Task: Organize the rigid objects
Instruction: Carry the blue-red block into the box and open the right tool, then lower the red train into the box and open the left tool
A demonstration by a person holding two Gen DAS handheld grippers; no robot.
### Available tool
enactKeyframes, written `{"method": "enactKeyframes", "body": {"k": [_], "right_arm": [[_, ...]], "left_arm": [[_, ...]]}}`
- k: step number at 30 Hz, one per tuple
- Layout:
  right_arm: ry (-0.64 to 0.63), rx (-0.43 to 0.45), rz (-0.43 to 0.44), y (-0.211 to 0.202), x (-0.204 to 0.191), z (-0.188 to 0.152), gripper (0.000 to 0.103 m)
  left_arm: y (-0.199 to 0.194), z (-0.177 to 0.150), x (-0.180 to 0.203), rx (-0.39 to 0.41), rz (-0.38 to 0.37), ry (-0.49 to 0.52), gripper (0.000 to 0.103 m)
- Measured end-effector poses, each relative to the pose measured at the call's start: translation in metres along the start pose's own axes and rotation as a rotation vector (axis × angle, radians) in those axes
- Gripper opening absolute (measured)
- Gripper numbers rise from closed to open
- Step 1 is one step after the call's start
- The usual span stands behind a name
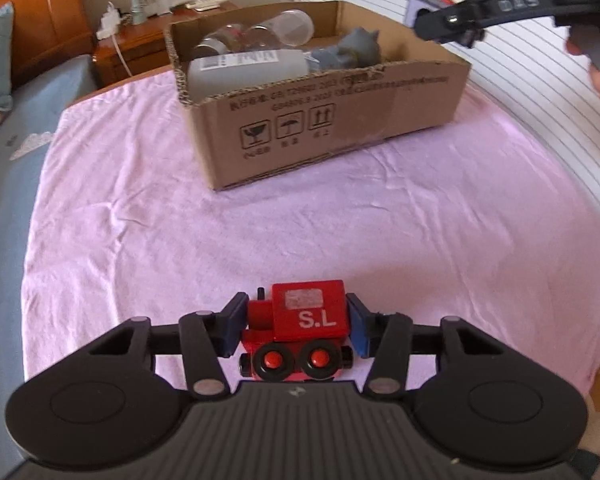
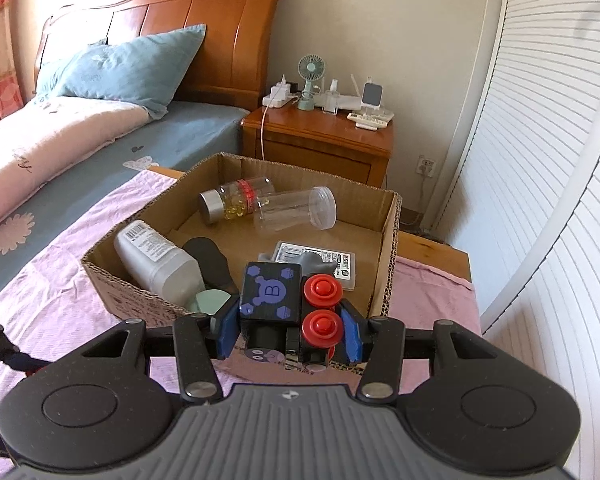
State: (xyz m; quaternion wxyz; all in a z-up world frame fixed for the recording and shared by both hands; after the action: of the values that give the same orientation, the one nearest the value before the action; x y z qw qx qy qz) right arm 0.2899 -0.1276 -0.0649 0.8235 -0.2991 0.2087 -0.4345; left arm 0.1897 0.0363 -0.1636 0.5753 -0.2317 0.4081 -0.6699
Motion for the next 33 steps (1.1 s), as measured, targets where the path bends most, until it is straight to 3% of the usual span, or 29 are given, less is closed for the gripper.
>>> {"method": "enactKeyframes", "body": {"k": [10,12,13,14,16,24,29,33], "right_arm": [[0.043,-0.06,0.001,0.031,0.024,0.002,0.056],[0.069,-0.049,0.022,0.032,0.024,0.001,0.075],[0.083,-0.04,0.022,0.03,0.024,0.001,0.093],[0.09,-0.022,0.02,0.026,0.024,0.001,0.103],[0.105,0.017,0.034,0.015,0.021,0.001,0.103],[0.105,0.001,-0.007,-0.014,0.001,-0.022,0.103],[0.126,-0.002,0.019,-0.025,-0.013,-0.039,0.103],[0.127,-0.007,0.002,-0.033,-0.016,-0.048,0.103]], "left_arm": [[-0.019,0.021,-0.011,0.044,0.014,0.025,0.05],[-0.023,0.03,-0.013,0.058,0.016,0.025,0.05],[-0.026,0.035,-0.014,0.067,0.016,0.023,0.05],[-0.028,0.04,-0.016,0.073,0.016,0.022,0.05],[-0.034,0.052,-0.017,0.095,0.019,0.024,0.05],[-0.049,0.13,-0.013,0.221,0.044,0.04,0.05],[-0.02,0.182,-0.005,0.239,0.049,0.015,0.05],[0.01,0.201,-0.004,0.231,0.08,-0.017,0.055]]}}
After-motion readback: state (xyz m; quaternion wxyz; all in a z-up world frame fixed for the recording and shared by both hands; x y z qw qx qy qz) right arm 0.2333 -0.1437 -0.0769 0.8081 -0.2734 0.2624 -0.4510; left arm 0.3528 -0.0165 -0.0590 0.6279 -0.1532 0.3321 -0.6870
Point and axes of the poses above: each gripper's, at about its wrist camera, not at the fingertips, and y roughly the way its jaws point, x to its right, z to its top, the point moved 10 cm from there along y, roughly the way its jaws point, and after that the axes turned 14 degrees about z, right-handed, at the moved point
